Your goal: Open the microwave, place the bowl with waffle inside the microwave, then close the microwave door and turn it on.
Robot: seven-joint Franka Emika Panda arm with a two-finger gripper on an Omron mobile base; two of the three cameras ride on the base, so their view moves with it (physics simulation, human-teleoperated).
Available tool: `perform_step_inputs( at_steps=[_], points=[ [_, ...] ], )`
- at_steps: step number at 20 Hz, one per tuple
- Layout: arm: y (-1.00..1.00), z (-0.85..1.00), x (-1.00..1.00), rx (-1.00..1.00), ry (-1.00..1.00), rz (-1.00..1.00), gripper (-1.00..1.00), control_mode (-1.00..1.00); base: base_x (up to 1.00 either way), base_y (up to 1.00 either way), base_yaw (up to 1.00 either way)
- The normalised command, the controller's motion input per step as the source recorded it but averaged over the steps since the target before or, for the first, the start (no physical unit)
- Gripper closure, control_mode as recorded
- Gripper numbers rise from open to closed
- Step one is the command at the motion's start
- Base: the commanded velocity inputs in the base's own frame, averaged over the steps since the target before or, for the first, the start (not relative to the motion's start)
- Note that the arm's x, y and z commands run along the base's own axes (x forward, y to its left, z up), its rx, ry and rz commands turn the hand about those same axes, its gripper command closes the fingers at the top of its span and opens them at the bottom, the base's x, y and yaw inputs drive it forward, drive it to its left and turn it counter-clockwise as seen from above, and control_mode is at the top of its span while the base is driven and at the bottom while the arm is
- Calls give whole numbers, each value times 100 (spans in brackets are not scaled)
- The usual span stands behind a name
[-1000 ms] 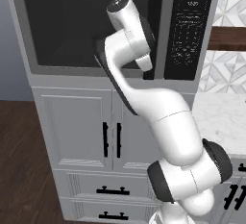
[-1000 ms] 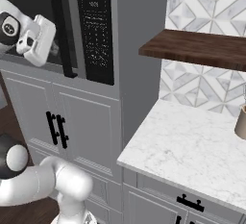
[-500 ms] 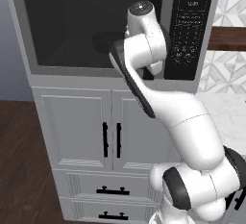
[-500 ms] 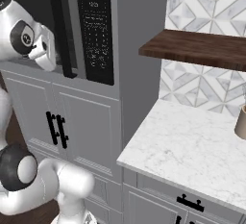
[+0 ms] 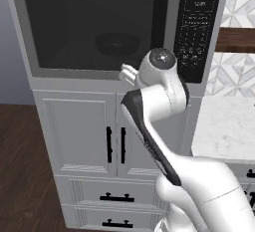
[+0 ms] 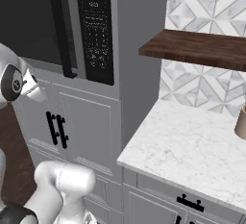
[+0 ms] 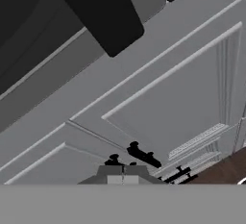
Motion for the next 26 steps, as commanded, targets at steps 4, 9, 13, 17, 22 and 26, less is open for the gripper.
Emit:
perform_step_inputs(
  at_steps=[4,9,13,17,22,26],
  points=[
    [-79,19,-100,16,-18,15,100,-100,0,0,0],
    [-100,49,-85,34,-5,3,100,-100,0,0,0],
    [-94,59,-76,35,-5,3,100,-100,0,0,0],
    [-61,60,-39,28,0,-4,100,-100,0,0,0],
    [-36,44,-1,21,5,-17,100,-100,0,0,0],
    [-13,26,1,14,0,-22,100,-100,0,0,0]
  ],
)
